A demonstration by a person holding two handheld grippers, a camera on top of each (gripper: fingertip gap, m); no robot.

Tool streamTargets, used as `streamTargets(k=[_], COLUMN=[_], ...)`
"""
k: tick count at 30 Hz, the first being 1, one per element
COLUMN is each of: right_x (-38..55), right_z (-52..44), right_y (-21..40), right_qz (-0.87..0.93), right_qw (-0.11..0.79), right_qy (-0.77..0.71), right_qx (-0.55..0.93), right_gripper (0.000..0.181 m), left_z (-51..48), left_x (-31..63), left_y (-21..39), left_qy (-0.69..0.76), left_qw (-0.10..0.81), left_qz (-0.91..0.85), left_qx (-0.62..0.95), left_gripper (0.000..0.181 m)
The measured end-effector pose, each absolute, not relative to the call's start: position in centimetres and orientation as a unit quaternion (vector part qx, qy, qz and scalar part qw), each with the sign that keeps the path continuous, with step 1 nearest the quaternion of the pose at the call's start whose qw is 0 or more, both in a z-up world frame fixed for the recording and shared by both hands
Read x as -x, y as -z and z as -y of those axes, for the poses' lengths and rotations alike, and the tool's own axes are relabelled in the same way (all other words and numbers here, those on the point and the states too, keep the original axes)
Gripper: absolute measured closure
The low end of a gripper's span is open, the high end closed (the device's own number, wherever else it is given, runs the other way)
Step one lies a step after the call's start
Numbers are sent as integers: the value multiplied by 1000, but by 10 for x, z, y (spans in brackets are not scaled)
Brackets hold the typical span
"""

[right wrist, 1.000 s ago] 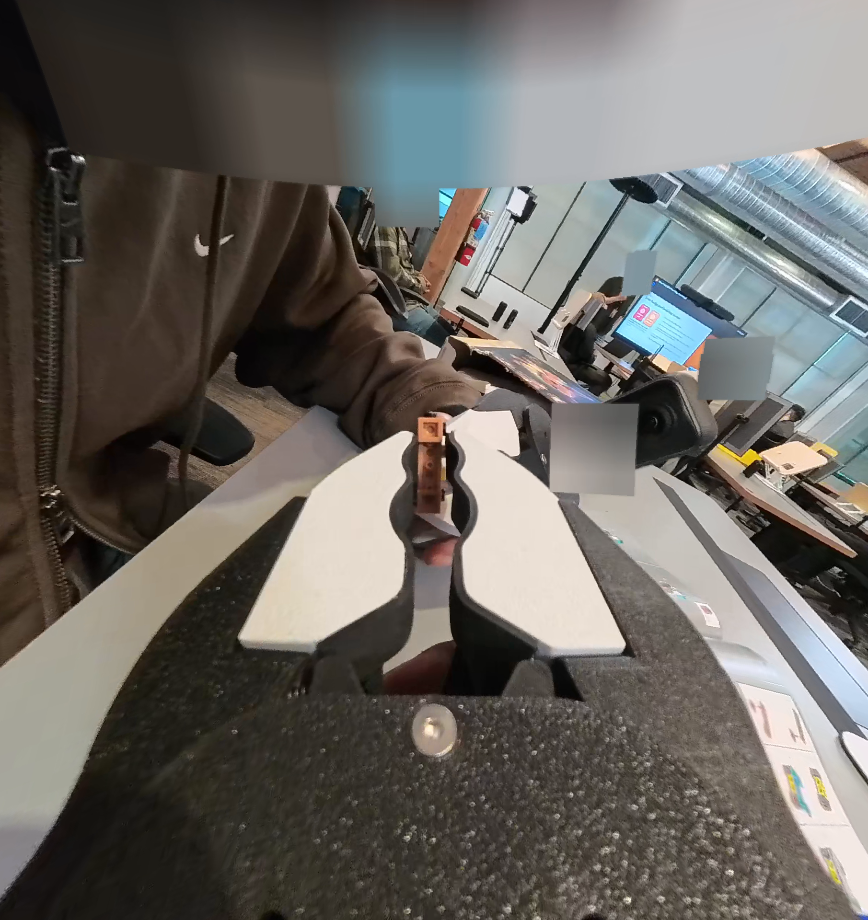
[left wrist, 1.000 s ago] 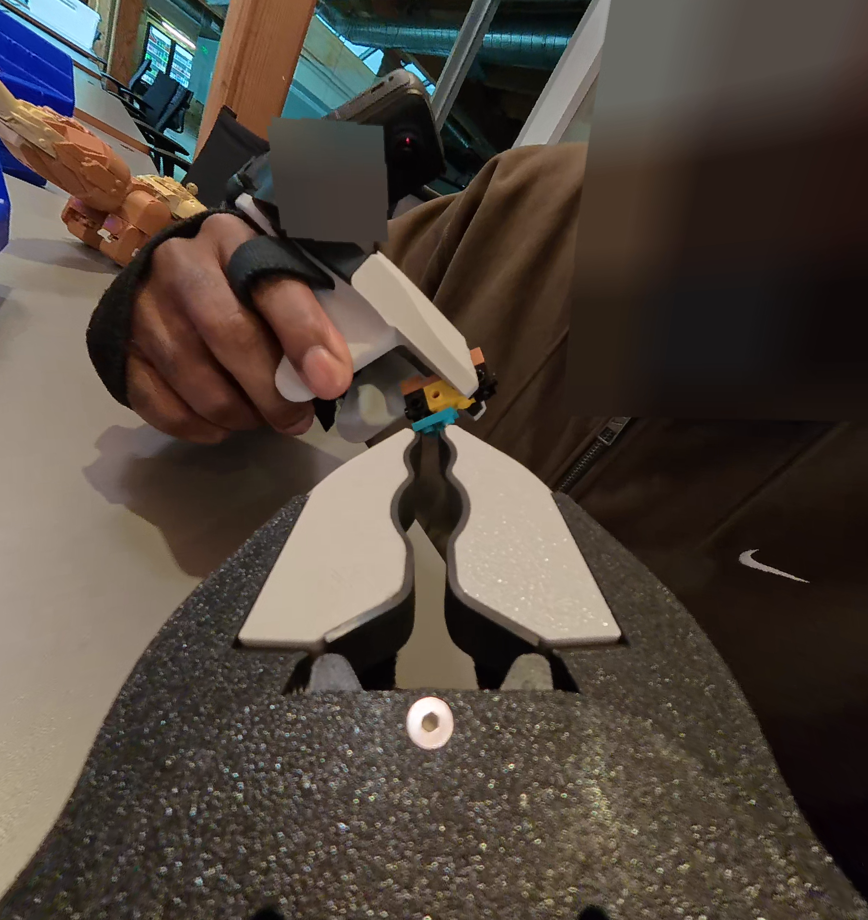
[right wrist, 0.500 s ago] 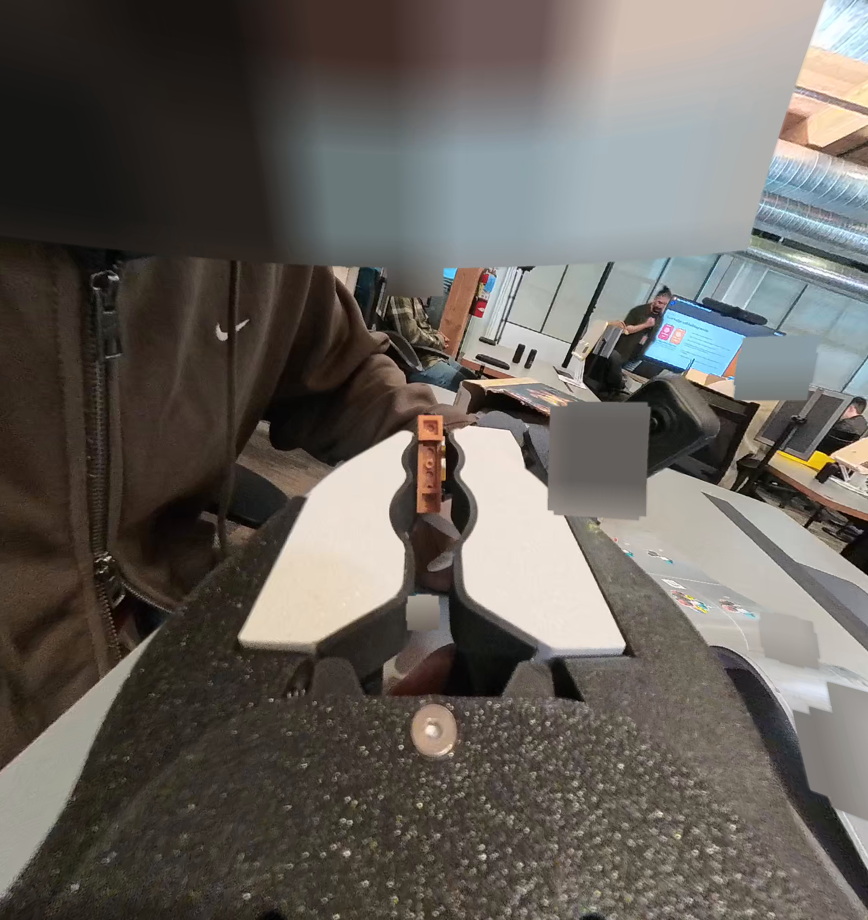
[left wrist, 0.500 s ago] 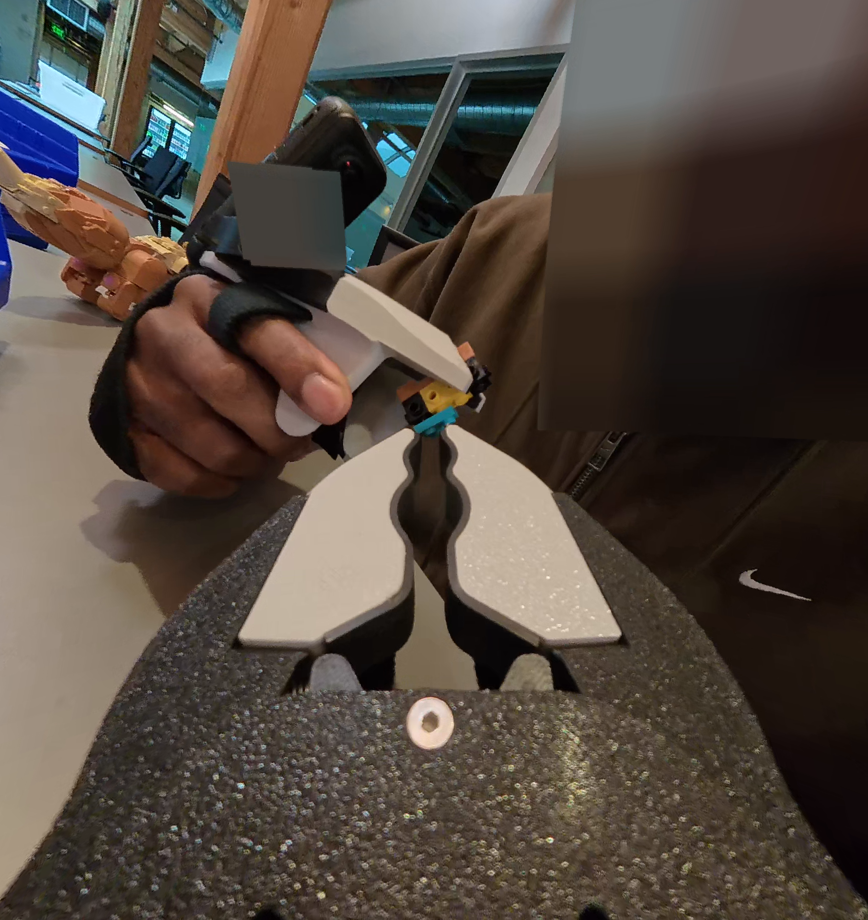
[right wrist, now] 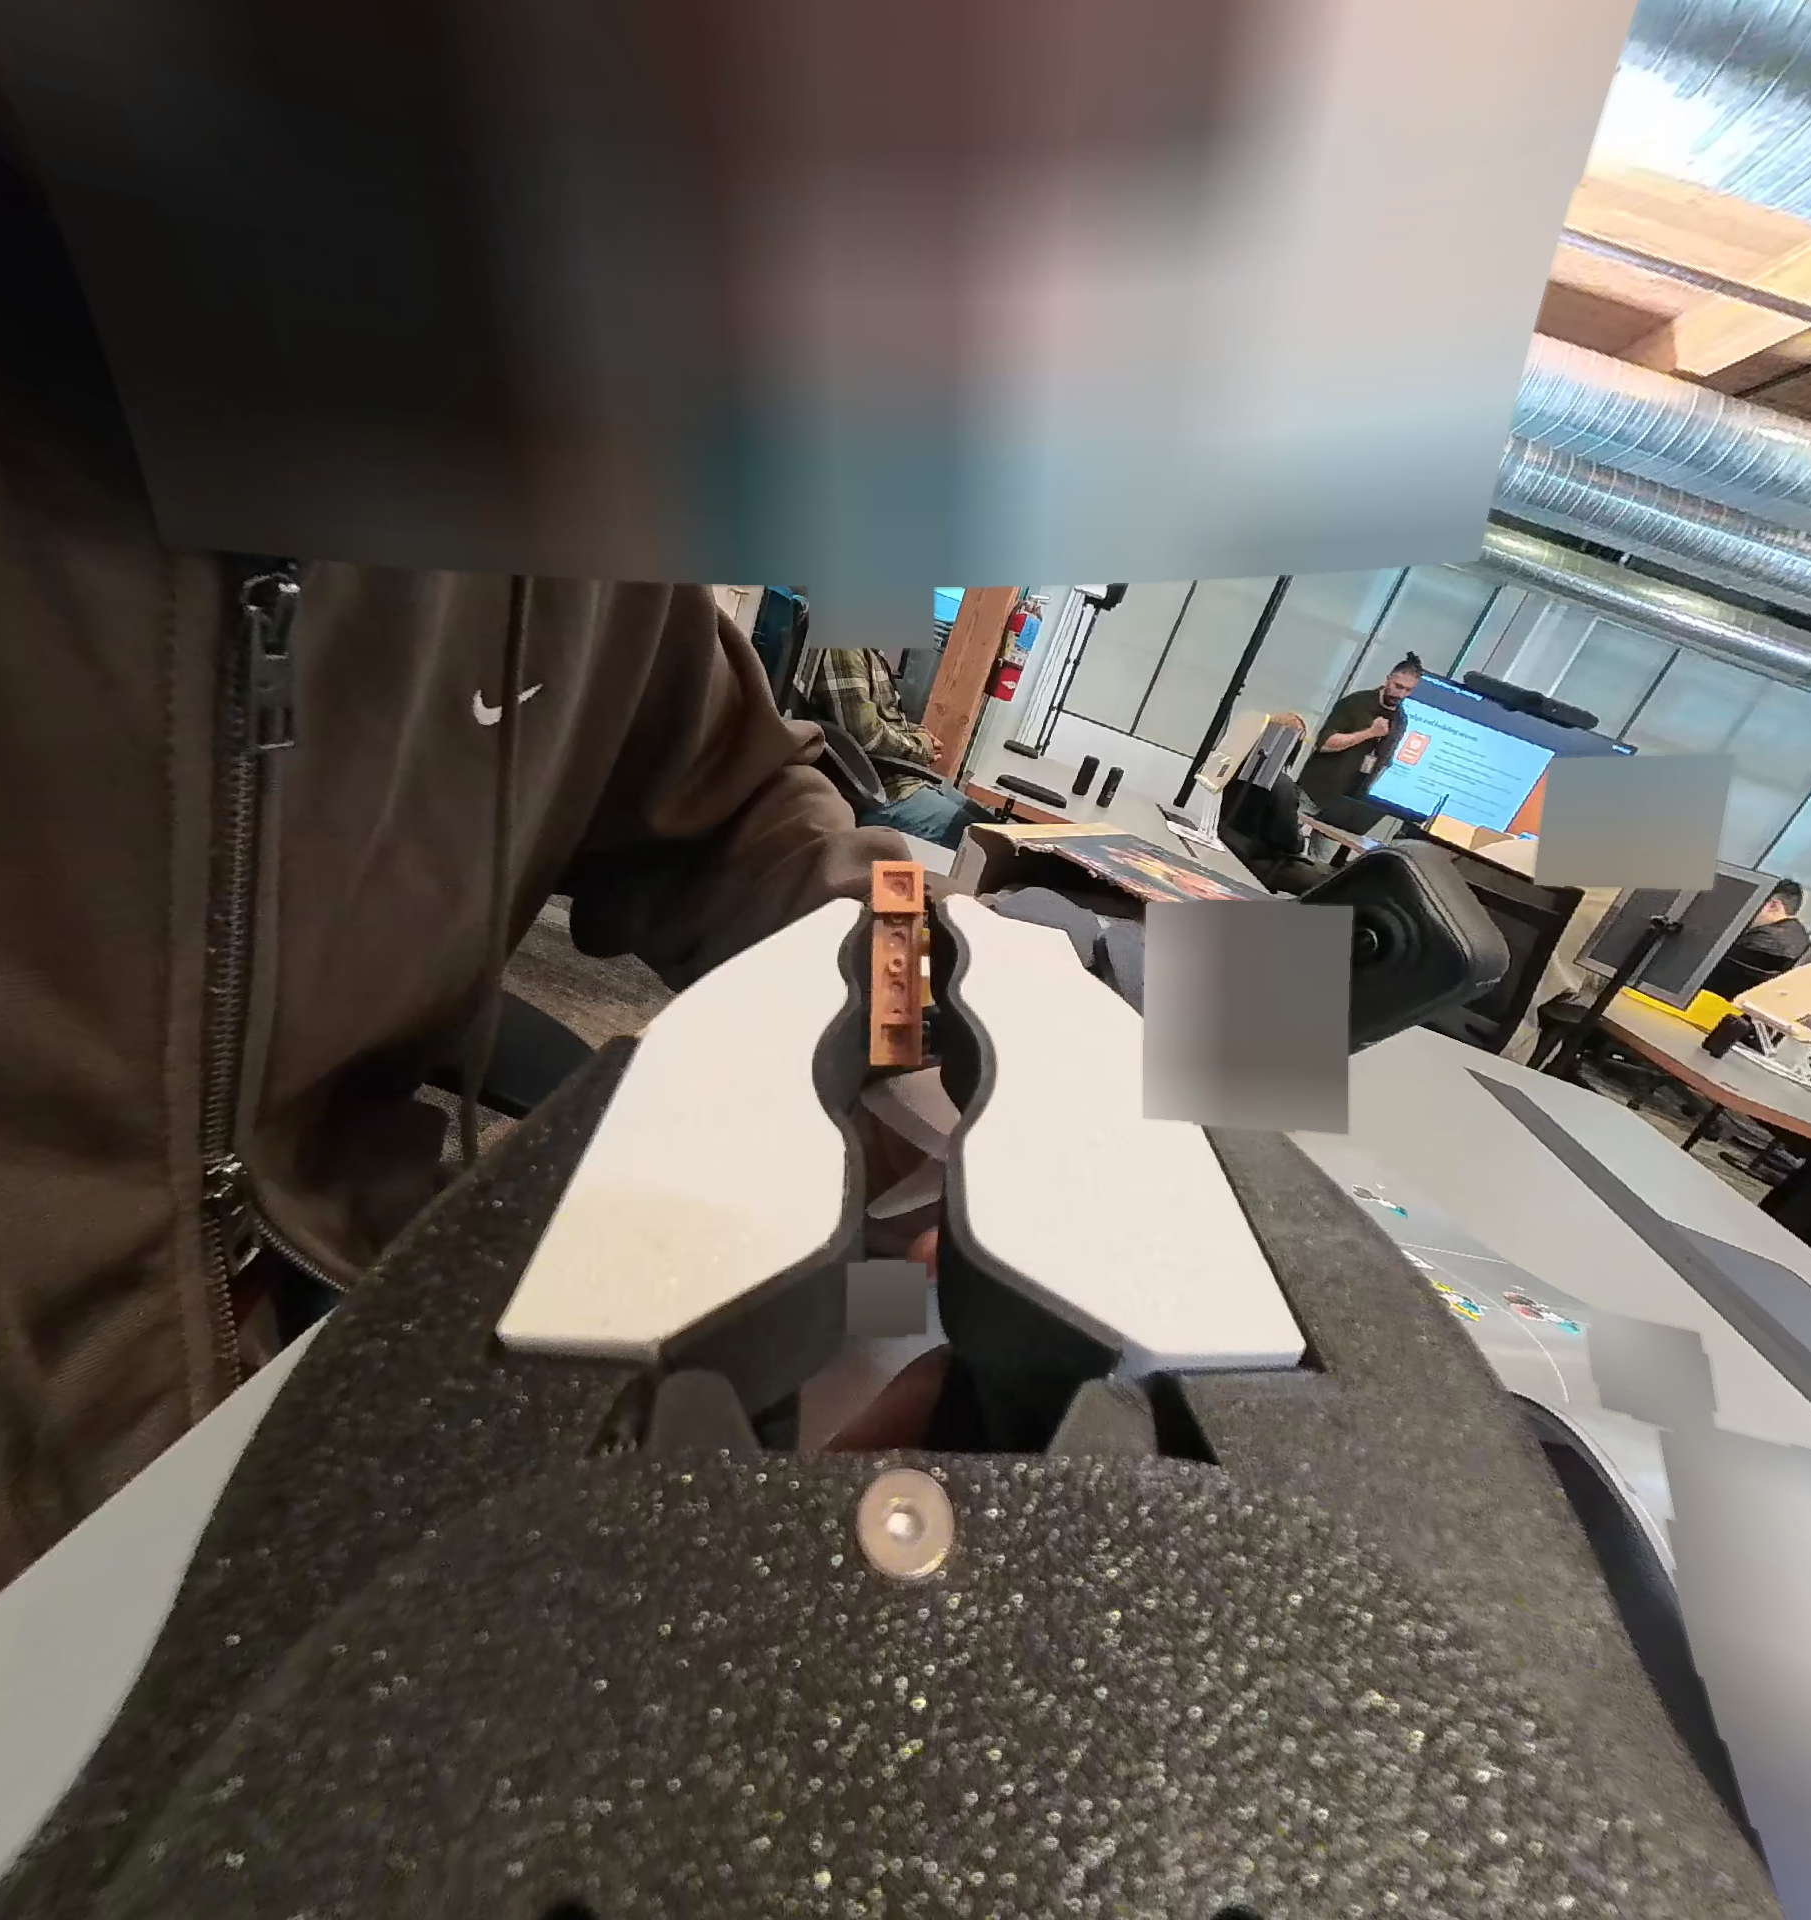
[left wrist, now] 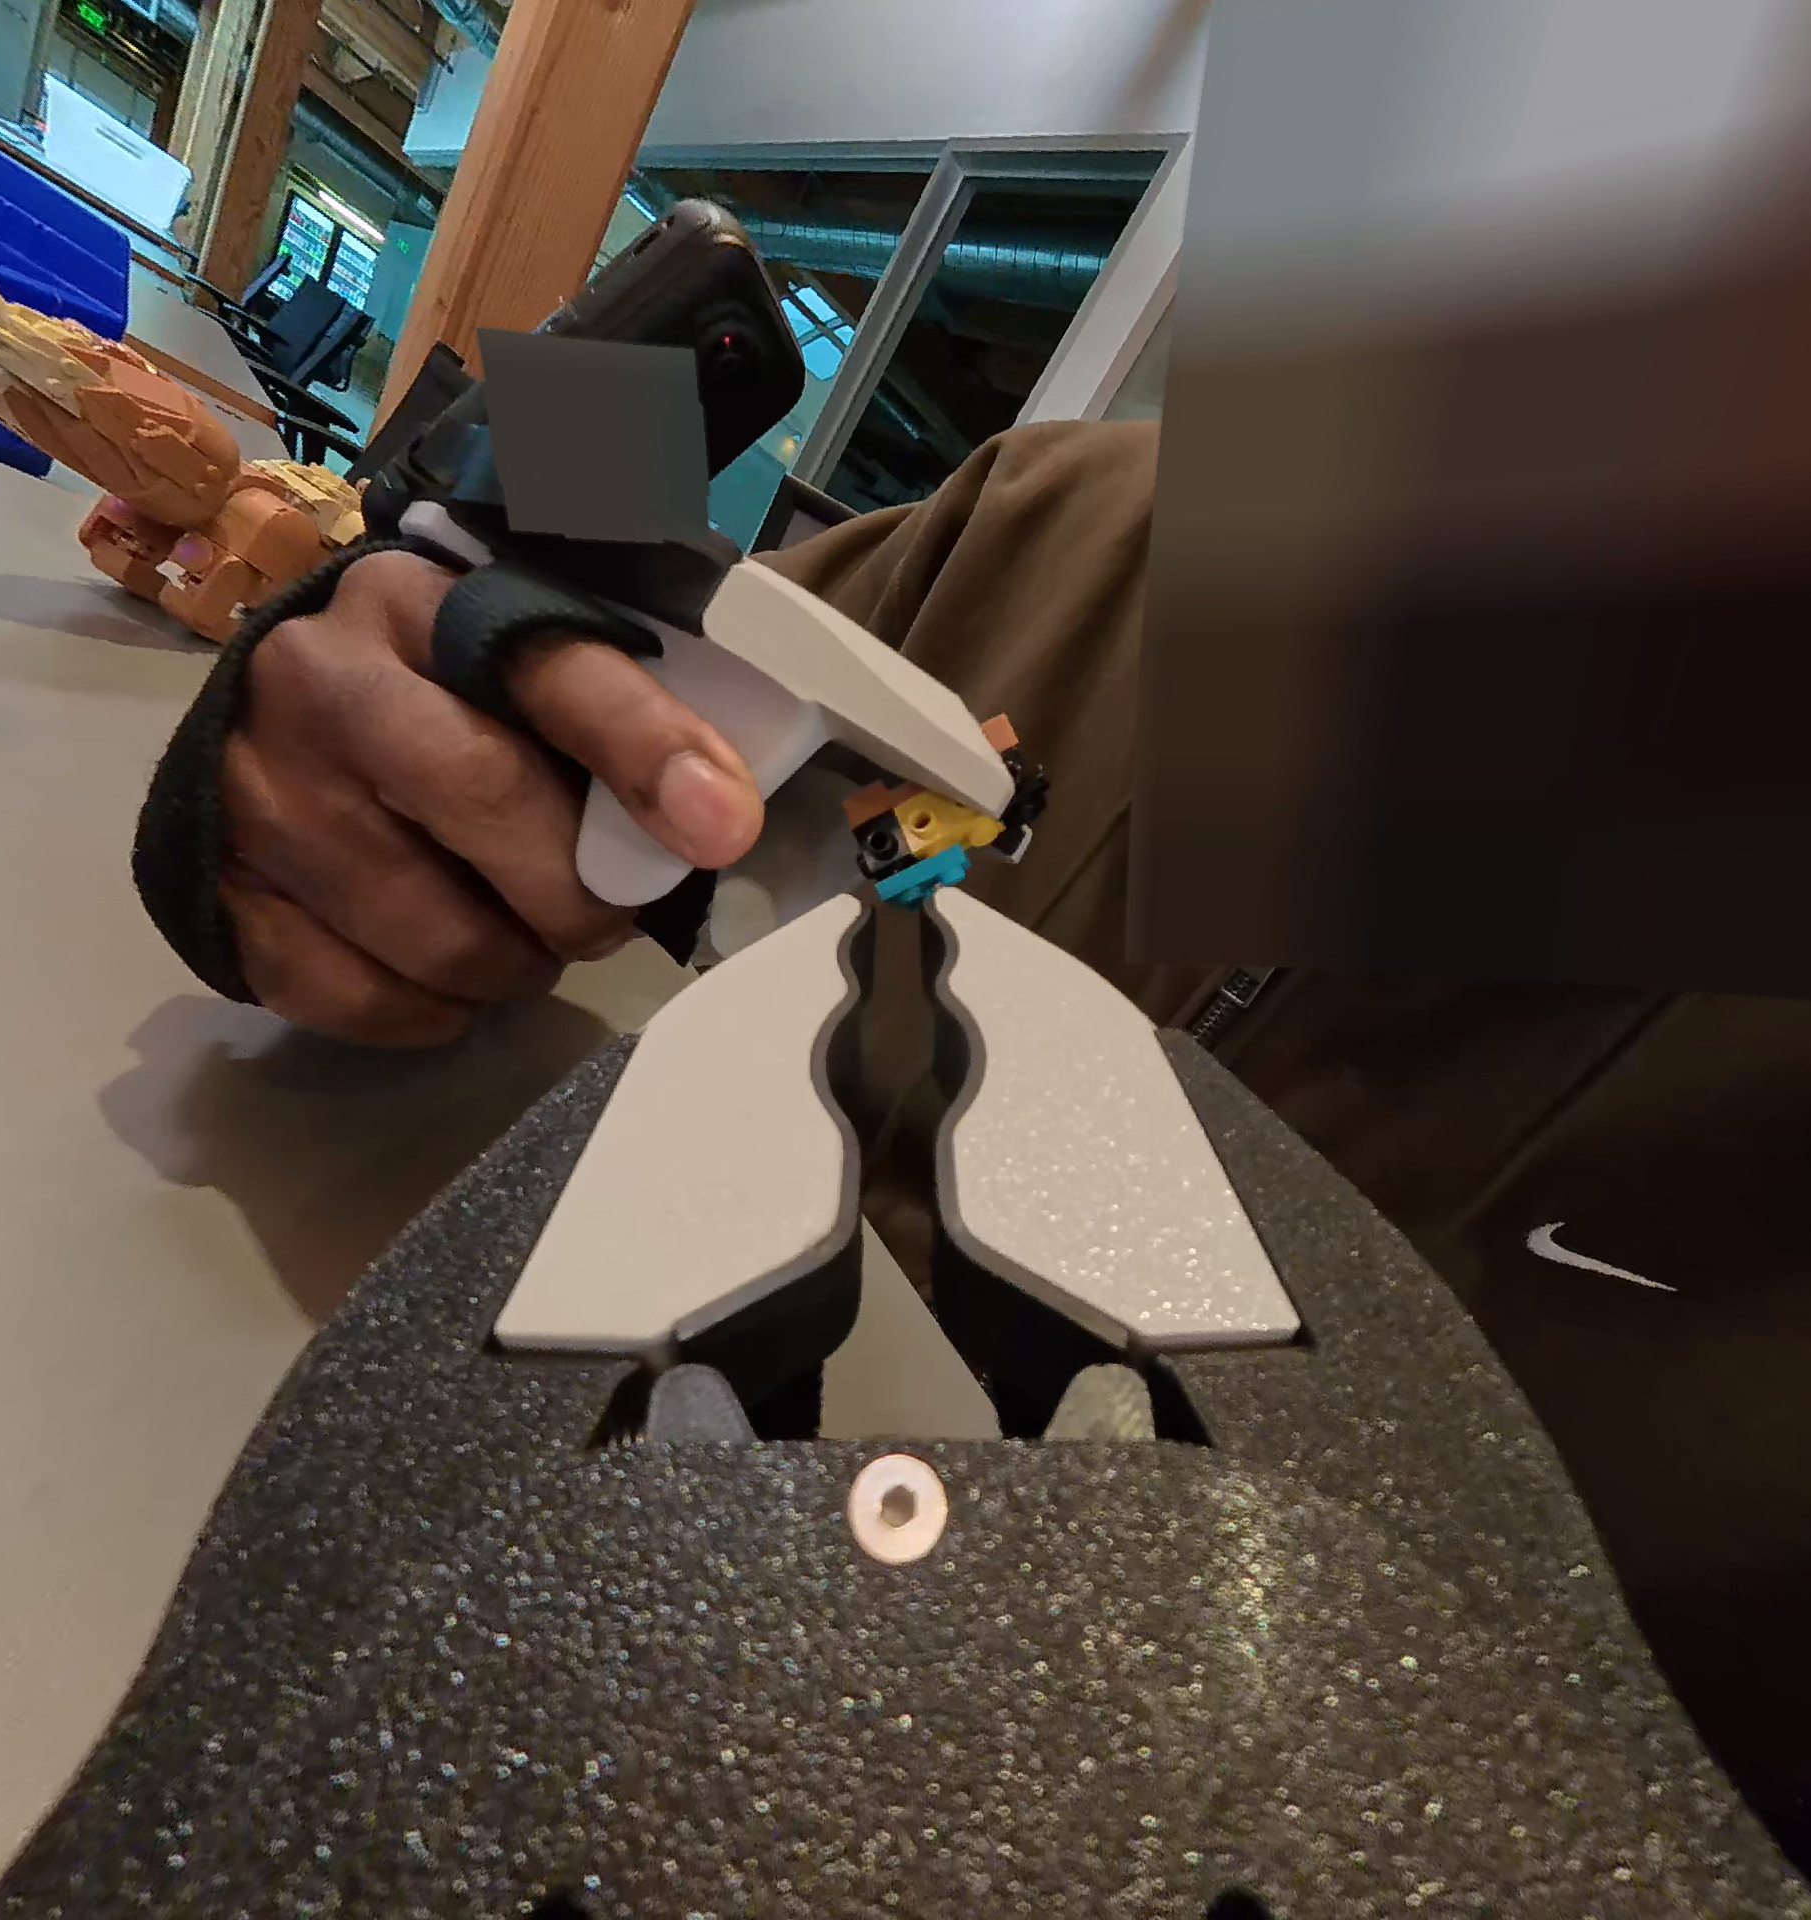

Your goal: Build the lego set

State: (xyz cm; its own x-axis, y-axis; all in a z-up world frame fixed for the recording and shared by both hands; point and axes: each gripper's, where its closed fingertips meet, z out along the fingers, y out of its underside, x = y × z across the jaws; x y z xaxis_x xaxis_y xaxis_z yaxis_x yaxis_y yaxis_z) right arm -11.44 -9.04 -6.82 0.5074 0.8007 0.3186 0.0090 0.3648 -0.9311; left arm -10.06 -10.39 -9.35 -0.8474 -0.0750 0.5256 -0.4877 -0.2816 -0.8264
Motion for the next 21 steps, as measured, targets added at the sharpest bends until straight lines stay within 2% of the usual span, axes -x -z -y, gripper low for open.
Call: streamTargets(k=[21], right_x=[108], right_z=[88], right_y=[61], right_qz=[386], right_qw=[728], right_qy=[-298], right_qx=[483], right_gripper=[171], left_z=[99], left_x=[96], left_y=[85], left_qy=[-792], left_qw=[129], left_qz=[547], left_qx=[-239], left_gripper=[173])
